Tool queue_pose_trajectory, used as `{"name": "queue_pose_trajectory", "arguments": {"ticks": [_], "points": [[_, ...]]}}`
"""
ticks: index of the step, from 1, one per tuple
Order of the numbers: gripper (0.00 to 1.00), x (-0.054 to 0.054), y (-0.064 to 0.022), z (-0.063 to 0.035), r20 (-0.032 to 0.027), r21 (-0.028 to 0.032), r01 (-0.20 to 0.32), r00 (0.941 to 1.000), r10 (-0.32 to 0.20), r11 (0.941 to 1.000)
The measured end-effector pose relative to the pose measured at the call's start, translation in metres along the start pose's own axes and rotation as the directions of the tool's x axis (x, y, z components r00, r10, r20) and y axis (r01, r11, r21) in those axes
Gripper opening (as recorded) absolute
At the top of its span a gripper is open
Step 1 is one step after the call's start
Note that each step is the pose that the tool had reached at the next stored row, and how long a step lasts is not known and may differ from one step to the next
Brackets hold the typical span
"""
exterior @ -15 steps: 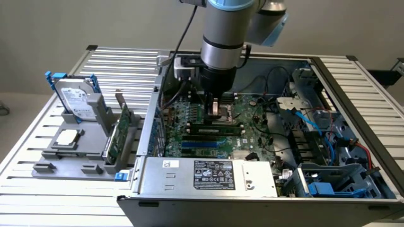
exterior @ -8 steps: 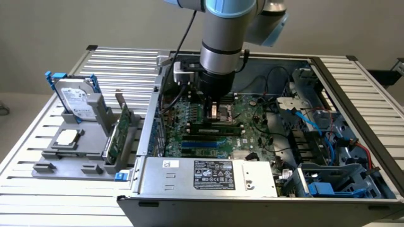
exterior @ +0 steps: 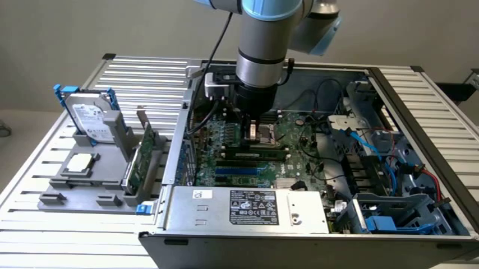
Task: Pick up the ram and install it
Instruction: 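Press down the ram until it locks into place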
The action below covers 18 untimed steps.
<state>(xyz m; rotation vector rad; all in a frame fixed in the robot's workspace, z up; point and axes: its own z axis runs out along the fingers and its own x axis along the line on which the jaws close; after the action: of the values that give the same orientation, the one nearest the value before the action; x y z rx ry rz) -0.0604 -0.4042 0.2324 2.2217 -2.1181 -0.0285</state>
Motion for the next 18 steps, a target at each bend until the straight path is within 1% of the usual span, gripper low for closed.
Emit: {"name": "queue_pose_trajectory", "arguments": {"ticks": [9, 17, 18], "points": [[0.11, -0.0016, 0.0001, 0.0012, 0.0, 0.0, 0.0, 1.0, 0.0, 1.0], [0.11, -0.0017, -0.0001, 0.0052, -0.0009, -0.0005, 0.0, 1.0, 0.0, 1.0], [0.11, -0.0018, -0.0001, 0.0062, -0.0003, -0.0004, 0.0, 1.0, 0.0, 1.0]]}}
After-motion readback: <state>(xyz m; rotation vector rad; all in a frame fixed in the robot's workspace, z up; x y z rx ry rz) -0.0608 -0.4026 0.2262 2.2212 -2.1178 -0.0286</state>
